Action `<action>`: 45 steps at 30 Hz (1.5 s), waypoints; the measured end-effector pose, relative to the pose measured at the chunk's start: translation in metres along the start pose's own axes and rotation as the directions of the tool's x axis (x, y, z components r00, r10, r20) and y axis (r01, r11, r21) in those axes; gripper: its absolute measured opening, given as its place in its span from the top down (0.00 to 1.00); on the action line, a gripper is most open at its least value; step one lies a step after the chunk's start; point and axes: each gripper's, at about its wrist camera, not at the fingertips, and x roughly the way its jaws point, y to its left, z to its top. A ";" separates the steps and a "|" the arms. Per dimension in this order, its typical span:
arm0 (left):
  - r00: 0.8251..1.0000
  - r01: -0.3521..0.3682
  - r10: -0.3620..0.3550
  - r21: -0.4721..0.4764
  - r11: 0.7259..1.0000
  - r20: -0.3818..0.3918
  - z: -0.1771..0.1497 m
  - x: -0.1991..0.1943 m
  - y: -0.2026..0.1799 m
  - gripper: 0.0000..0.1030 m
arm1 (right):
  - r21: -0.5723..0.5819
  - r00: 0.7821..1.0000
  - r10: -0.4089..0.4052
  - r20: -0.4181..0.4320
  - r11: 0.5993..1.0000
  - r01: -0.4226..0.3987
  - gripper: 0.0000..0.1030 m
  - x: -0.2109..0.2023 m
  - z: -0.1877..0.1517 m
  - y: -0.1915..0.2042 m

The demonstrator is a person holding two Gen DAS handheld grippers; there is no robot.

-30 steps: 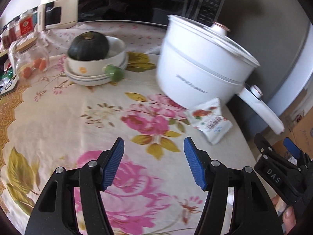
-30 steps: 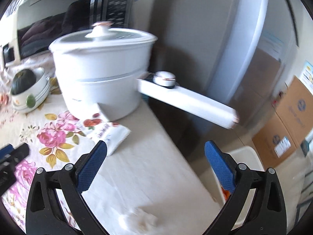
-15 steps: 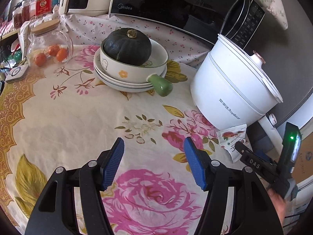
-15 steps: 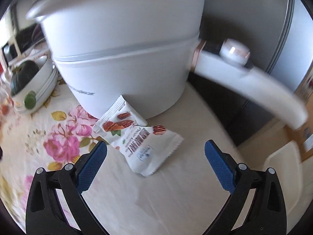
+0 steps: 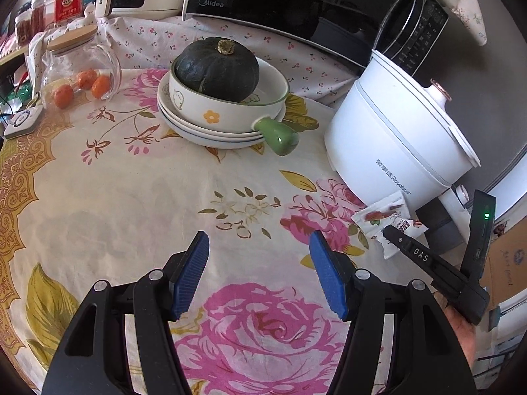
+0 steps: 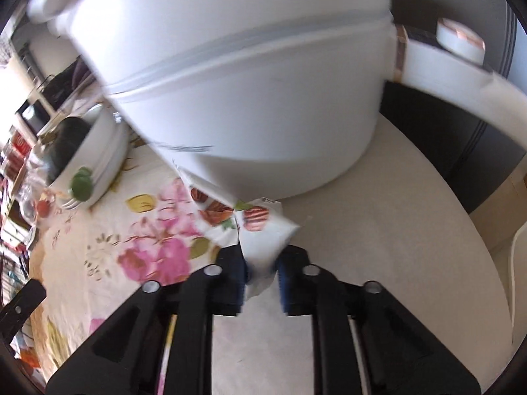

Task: Collect trash
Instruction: 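Grasp the pecan snack packet with the right tool and lift, then grasp the crumpled white tissue with the left tool while the right tool holds the packet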

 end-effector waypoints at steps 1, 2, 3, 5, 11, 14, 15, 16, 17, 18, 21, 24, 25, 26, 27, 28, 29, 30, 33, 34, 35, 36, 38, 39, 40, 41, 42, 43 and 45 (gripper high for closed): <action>1.000 0.002 -0.002 0.005 1.000 -0.001 -0.001 0.000 -0.002 0.39 | -0.008 1.000 0.004 0.007 1.000 -0.004 0.90 -0.005 -0.002 0.004; 1.000 0.003 -0.003 0.009 1.000 -0.002 -0.001 0.000 -0.004 0.39 | -0.016 1.000 0.005 0.013 1.000 -0.005 0.91 -0.009 -0.004 0.006; 1.000 0.005 -0.005 0.015 1.000 -0.003 -0.002 -0.001 -0.006 0.39 | -0.033 1.000 0.001 0.026 0.999 0.000 0.91 -0.015 -0.007 0.011; 1.000 0.005 -0.005 0.021 1.000 -0.008 -0.004 -0.001 -0.009 0.39 | -0.050 0.999 0.004 0.042 0.999 -0.002 0.91 -0.026 -0.013 0.019; 1.000 0.010 -0.010 0.047 0.999 -0.013 -0.012 -0.005 -0.024 0.39 | -0.105 0.994 -0.017 0.108 0.994 0.029 0.91 -0.062 -0.022 0.022; 1.000 0.018 -0.017 0.065 0.998 -0.013 -0.017 -0.008 -0.035 0.39 | -0.120 0.989 -0.042 0.141 0.991 0.059 0.91 -0.080 -0.024 0.018; 1.000 0.022 -0.021 0.072 0.997 -0.014 -0.019 -0.009 -0.040 0.39 | -0.123 0.987 -0.053 0.153 0.990 0.072 0.91 -0.081 -0.026 0.020; 1.000 0.025 -0.024 0.077 0.997 -0.015 -0.021 -0.009 -0.044 0.39 | -0.126 0.984 -0.066 0.167 0.988 0.088 0.91 -0.088 -0.027 0.018; 0.999 0.028 -0.026 0.084 0.996 -0.019 -0.023 -0.009 -0.048 0.39 | -0.126 0.981 -0.076 0.179 0.987 0.100 0.91 -0.095 -0.028 0.014; 0.999 0.032 -0.030 0.092 0.995 -0.024 -0.026 -0.009 -0.053 0.39 | -0.125 0.979 -0.084 0.186 0.986 0.109 0.91 -0.098 -0.028 0.011; 0.998 0.050 -0.045 0.121 0.991 -0.045 -0.037 -0.007 -0.072 0.39 | -0.117 0.969 -0.120 0.215 0.982 0.148 0.91 -0.117 -0.033 -0.004; 0.996 0.073 -0.063 0.151 0.986 -0.069 -0.051 -0.005 -0.092 0.39 | -0.097 0.960 -0.147 0.237 0.980 0.174 0.91 -0.131 -0.034 -0.021; 0.995 0.078 -0.067 0.163 0.983 -0.075 -0.055 -0.005 -0.098 0.39 | -0.088 0.957 -0.157 0.244 0.979 0.183 0.91 -0.138 -0.034 -0.029; 0.994 0.084 -0.070 0.185 0.979 -0.083 -0.060 -0.004 -0.107 0.39 | -0.079 0.954 -0.165 0.250 0.979 0.190 0.91 -0.143 -0.035 -0.037; 0.993 0.089 -0.072 0.207 0.974 -0.090 -0.066 -0.003 -0.116 0.39 | -0.069 0.951 -0.173 0.255 0.978 0.196 0.91 -0.149 -0.035 -0.044; 0.992 0.095 -0.074 0.225 0.970 -0.098 -0.071 -0.002 -0.123 0.39 | -0.054 0.946 -0.188 0.264 0.976 0.210 0.91 -0.158 -0.037 -0.058; 0.991 0.101 -0.077 0.238 0.966 -0.106 -0.076 -0.001 -0.130 0.36 | -0.054 0.946 -0.188 0.264 0.976 0.210 0.91 -0.158 -0.037 -0.058; 0.990 0.107 -0.081 0.246 0.963 -0.111 -0.080 -0.001 -0.136 0.35 | -0.043 0.943 -0.199 0.268 0.975 0.218 0.91 -0.163 -0.038 -0.066; 0.986 0.131 -0.094 0.286 0.949 -0.140 -0.094 0.003 -0.158 0.35 | -0.023 0.935 -0.224 0.276 0.971 0.239 0.91 -0.174 -0.042 -0.084; 0.984 0.140 -0.097 0.307 0.942 -0.150 -0.101 0.005 -0.169 0.35 | -0.013 0.931 -0.236 0.280 0.968 0.249 0.91 -0.178 -0.044 -0.091; 0.983 0.146 -0.100 0.318 0.937 -0.157 -0.104 0.006 -0.175 0.35 | -0.005 0.927 -0.245 0.283 0.967 0.257 0.91 -0.182 -0.046 -0.097; 0.981 0.155 -0.104 0.332 0.931 -0.166 -0.109 0.008 -0.183 0.35 | 0.004 0.924 -0.255 0.285 0.964 0.264 0.91 -0.185 -0.048 -0.104; 0.976 0.170 -0.104 0.363 0.916 -0.192 -0.120 0.014 -0.201 0.35 | 0.016 0.919 -0.271 0.287 0.961 0.278 0.91 -0.191 -0.051 -0.114; 0.974 0.172 -0.100 0.378 0.910 -0.203 -0.126 0.018 -0.209 0.35 | 0.023 0.916 -0.279 0.288 0.958 0.284 0.91 -0.194 -0.053 -0.119; 0.973 0.172 -0.093 0.391 0.904 -0.212 -0.132 0.022 -0.217 0.35 | 0.030 0.914 -0.286 0.289 0.956 0.290 0.91 -0.197 -0.055 -0.126; 0.973 0.166 -0.083 0.405 0.899 -0.215 -0.136 0.025 -0.223 0.35 | 0.037 0.912 -0.292 0.288 0.955 0.294 0.91 -0.200 -0.056 -0.132; 0.975 0.157 -0.072 0.418 0.895 -0.212 -0.140 0.028 -0.227 0.35 | 0.045 0.910 -0.300 0.286 0.953 0.300 0.91 -0.202 -0.058 -0.138; 0.977 0.143 -0.057 0.439 0.887 -0.203 -0.144 0.030 -0.233 0.35 | 0.050 0.909 -0.304 0.284 0.952 0.303 0.91 -0.204 -0.059 -0.143; 0.979 0.128 -0.037 0.470 0.873 -0.199 -0.152 0.036 -0.242 0.35 | 0.059 0.907 -0.313 0.281 0.949 0.310 0.91 -0.207 -0.061 -0.152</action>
